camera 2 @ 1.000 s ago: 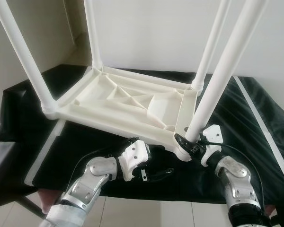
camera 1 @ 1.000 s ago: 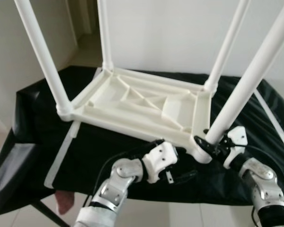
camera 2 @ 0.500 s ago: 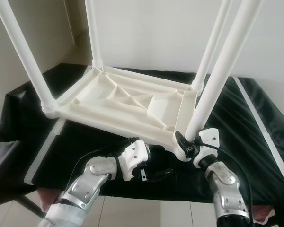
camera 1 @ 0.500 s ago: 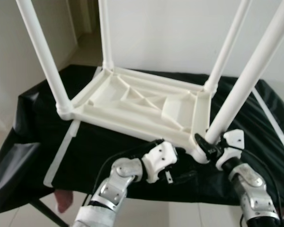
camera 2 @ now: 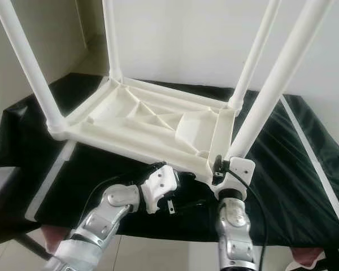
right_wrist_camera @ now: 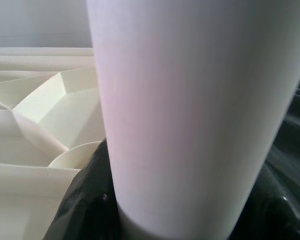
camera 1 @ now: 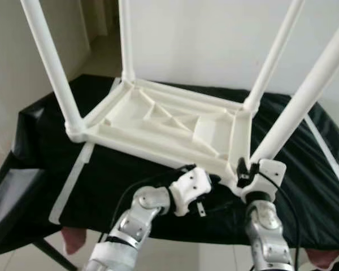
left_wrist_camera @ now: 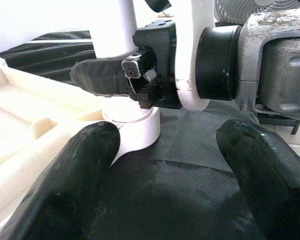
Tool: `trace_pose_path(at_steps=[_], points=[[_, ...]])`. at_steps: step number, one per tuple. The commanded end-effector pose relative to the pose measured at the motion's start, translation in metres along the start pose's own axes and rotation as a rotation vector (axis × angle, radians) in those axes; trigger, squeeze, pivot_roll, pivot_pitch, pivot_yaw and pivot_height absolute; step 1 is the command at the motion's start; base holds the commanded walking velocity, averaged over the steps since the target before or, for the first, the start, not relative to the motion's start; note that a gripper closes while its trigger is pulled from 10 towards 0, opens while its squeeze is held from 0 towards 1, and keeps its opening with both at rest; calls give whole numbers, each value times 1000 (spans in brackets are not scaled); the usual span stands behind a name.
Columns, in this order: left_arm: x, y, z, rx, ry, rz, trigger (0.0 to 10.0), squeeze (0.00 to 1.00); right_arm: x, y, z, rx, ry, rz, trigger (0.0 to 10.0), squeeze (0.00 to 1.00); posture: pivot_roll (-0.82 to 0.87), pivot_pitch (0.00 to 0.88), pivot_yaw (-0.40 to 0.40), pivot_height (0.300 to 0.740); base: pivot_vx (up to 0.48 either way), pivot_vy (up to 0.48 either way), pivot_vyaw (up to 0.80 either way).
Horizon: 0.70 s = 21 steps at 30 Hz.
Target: Building children table
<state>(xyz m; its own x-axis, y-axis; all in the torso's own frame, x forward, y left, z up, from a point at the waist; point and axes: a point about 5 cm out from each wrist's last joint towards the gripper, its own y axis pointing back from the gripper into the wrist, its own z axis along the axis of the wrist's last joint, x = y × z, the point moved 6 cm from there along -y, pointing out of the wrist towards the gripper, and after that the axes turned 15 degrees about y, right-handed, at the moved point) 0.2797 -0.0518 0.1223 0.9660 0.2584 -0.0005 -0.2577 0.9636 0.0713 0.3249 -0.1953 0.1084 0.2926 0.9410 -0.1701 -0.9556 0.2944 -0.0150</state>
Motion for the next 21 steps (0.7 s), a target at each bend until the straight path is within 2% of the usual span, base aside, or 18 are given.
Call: trace_pose_path(at_steps=[1,7,8,9,15,19,20,21], points=[[5,0,0,-9,5,68,10000,0,-6,10,-37,155,6,-39,10000,0,-15,0,-53,740,0,0,0],[8,2,-2,12,-13,64,10000,0,-2,7,-26,110,-25,-16,10000,0,-3,0,-48,740,0,0,0],[8,3,-3,16,-17,68,10000,0,-6,6,-24,93,-4,-27,10000,525,2,0,-49,740,0,0,0],[9,3,-3,19,-24,71,10000,0,-6,6,-20,74,-3,-19,10000,1000,4,0,-49,740,0,0,0],[8,5,-8,38,-39,69,10000,0,-9,4,-15,40,33,-1,10000,1000,1,0,-53,740,0,0,0],[7,6,-13,57,-47,64,10000,0,-9,4,-10,-3,52,75,10000,1000,-10,0,-51,740,0,0,0],[8,5,-13,56,-47,63,10000,0,-11,4,-8,-22,53,93,10000,0,-22,0,-48,740,0,0,0],[8,5,-13,56,-47,63,10000,0,-11,4,-8,-22,53,93,10000,0,-22,0,-48,740,0,0,0]])
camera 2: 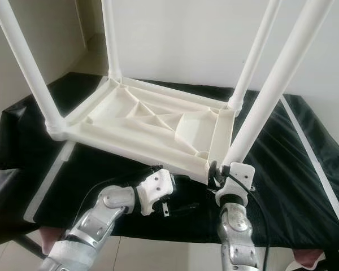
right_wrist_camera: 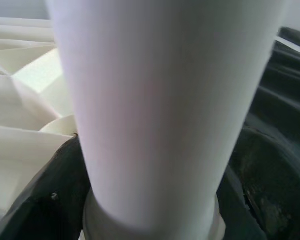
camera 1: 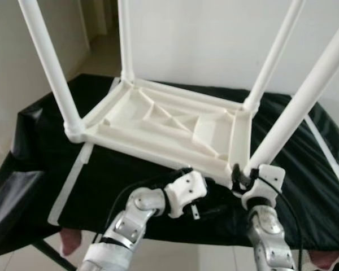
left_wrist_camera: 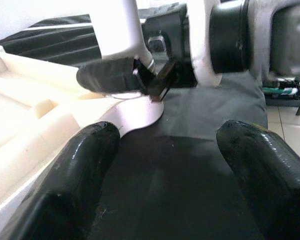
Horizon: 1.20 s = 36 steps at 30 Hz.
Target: Building children table
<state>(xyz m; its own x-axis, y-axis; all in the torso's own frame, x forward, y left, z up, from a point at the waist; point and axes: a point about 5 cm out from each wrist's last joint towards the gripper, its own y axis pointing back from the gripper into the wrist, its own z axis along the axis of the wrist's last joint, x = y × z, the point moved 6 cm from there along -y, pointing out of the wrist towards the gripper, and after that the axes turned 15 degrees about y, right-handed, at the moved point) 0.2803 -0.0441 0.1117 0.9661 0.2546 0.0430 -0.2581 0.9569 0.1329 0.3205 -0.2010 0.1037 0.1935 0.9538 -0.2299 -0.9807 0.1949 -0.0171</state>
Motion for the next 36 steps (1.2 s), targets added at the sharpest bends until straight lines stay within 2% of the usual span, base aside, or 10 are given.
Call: trace_pose_path(at_steps=[1,12,19,28,29,30,31,32,33,36], points=[[6,-2,-1,-8,0,60,10000,0,-6,1,1,-26,-4,19,10000,0,-31,0,-45,740,0,0,0],[0,-5,11,-51,24,-2,10000,0,-11,-4,24,-170,79,261,10000,0,-59,0,-36,740,0,0,0],[-11,-1,17,-65,30,-49,10000,0,-18,9,31,-238,176,495,10000,0,-52,0,-32,740,0,0,0],[-13,0,12,-48,34,-55,10000,0,-24,12,28,-237,206,561,10000,0,-55,0,-24,740,0,0,0],[-16,0,10,-37,34,-62,10000,0,-27,11,27,-233,215,584,8941,0,-53,0,-21,740,0,0,0],[-16,0,10,-37,34,-62,10000,0,-27,11,27,-233,215,584,8941,0,-53,0,-21,740,0,0,0],[-18,-1,9,-29,35,-68,10000,0,-31,10,28,-232,232,630,4784,0,-50,0,-22,740,0,0,0],[-18,-1,9,-29,35,-68,10000,0,-31,10,28,-232,232,630,4784,0,-50,0,-22,740,0,0,0],[-16,-1,9,-26,37,-60,10000,0,-30,9,27,-226,244,663,1098,0,-49,0,-25,740,0,0,0],[-14,-2,8,-23,40,-50,10000,0,-29,7,25,-220,256,701,1098,0,-49,0,-25,740,0,0,0]])
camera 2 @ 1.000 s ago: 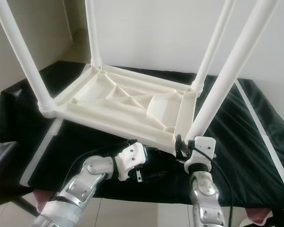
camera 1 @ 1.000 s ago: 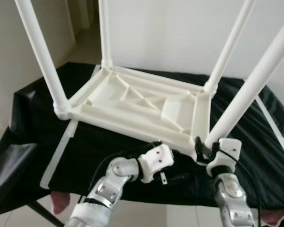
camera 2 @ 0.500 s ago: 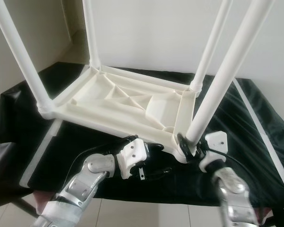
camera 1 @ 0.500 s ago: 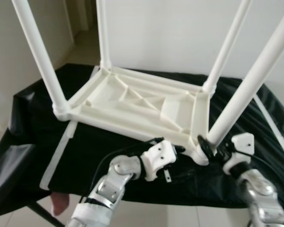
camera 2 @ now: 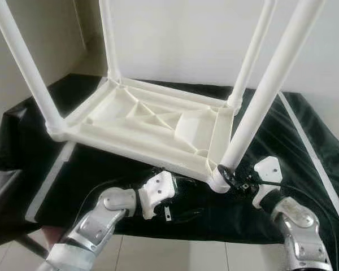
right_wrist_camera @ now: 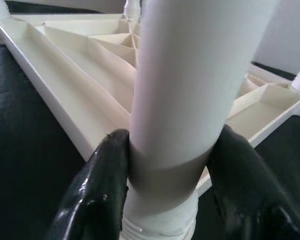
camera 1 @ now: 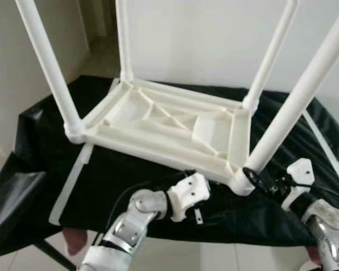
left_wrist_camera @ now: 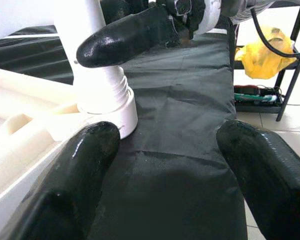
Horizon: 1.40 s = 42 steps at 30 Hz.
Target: Building children table
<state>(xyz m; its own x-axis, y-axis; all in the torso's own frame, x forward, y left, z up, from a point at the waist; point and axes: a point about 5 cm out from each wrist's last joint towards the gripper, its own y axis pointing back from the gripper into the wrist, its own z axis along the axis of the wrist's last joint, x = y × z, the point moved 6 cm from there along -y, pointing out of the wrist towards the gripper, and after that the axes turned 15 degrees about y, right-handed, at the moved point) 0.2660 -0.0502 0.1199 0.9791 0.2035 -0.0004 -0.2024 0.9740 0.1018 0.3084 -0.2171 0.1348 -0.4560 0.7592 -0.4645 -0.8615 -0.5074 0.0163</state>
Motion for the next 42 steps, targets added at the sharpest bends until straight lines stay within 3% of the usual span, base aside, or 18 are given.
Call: trace_pose_path(at_steps=[1,11,12,16,18,22,23,26,29,33,35,42], points=[[3,-1,0,8,4,13,10000,0,-3,-1,-4,13,14,20,0,0,-49,0,-23,740,0,0,0],[4,-1,1,7,-1,27,10000,0,10,-7,-12,17,-44,33,0,0,-38,0,-30,740,0,0,0],[3,0,0,7,2,29,10000,0,12,-6,-11,19,-70,19,10000,0,-39,0,-32,740,0,0,0],[3,-1,0,6,3,33,10000,0,13,-5,-8,21,-132,-55,10000,0,-37,0,-47,740,0,0,0],[4,-1,2,-3,8,41,10000,0,15,-5,-5,38,-173,-153,10000,0,-37,0,-50,740,0,0,0],[5,-3,4,-11,10,47,10000,0,14,-5,-7,82,-156,-253,10000,0,-35,0,-56,740,0,0,0],[4,-4,6,-14,8,47,10000,0,14,-4,-8,105,-143,-347,10000,0,-35,0,-56,740,0,0,0],[5,-4,6,-14,8,47,10000,0,15,-4,-7,107,-147,-370,10000,0,-34,0,-58,740,0,0,0],[4,-3,2,-2,8,45,10000,0,20,5,-17,213,-214,-578,10000,0,-35,0,-57,740,0,0,0],[4,-3,2,-1,9,45,10000,0,21,8,-18,226,-222,-617,10000,0,-35,0,-57,740,0,0,0],[5,-3,2,-2,7,47,10000,0,29,14,-23,290,-269,-722,10000,0,-35,0,-53,740,0,0,0],[6,-4,3,0,2,45,10000,0,33,14,-17,310,-281,-772,10000,0,-41,0,-44,740,0,0,0]])
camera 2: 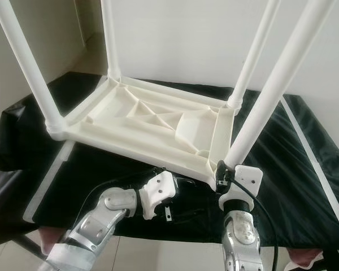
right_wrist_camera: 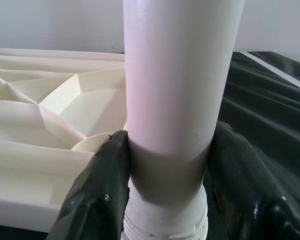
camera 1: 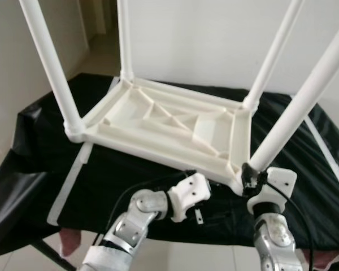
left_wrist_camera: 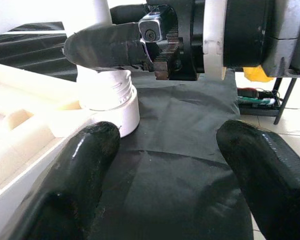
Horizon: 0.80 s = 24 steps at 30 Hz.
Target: Building children table
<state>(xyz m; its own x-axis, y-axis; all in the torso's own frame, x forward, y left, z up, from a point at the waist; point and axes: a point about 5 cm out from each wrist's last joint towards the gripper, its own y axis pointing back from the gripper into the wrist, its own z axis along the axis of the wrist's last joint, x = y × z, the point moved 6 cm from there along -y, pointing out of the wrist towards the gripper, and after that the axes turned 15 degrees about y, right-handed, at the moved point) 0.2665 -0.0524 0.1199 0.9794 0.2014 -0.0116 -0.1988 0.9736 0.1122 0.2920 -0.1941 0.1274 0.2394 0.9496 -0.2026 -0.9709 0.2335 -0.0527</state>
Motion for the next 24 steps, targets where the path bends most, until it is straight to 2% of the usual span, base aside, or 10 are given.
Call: trace_pose_path(at_steps=[1,3,4,11,14,16,17,18,24], points=[[6,-2,3,-10,-9,47,10000,0,-7,5,-25,108,2,-28,10000,0,-41,0,-44,740,0,0,0],[6,-2,3,-10,-10,46,10000,0,-5,6,-25,109,-3,-19,10000,0,-41,0,-44,740,0,0,0],[7,-2,4,-14,-8,49,10000,0,-2,6,-22,95,-2,-6,10000,1000,-42,0,-43,740,0,0,0],[8,-3,8,-33,6,56,10000,0,0,5,-18,69,4,16,10000,1000,-40,0,-45,740,0,0,0],[7,-3,8,-35,4,58,10000,0,-10,-1,-17,46,54,32,10000,1000,-42,0,-40,740,0,0,0],[7,-3,8,-35,4,58,10000,0,-10,-1,-17,46,54,32,10000,1000,-42,0,-40,740,0,0,0],[6,-3,8,-35,3,58,10000,0,-10,-4,-16,34,70,77,10000,1000,-43,0,-39,740,0,0,0],[6,-3,8,-35,3,57,10000,0,-8,-8,-15,12,76,145,10000,0,-45,0,-39,740,0,0,0],[8,-3,7,-27,-9,54,10000,0,-11,-16,-10,-49,157,261,10000,0,-47,0,-40,740,0,0,0]])
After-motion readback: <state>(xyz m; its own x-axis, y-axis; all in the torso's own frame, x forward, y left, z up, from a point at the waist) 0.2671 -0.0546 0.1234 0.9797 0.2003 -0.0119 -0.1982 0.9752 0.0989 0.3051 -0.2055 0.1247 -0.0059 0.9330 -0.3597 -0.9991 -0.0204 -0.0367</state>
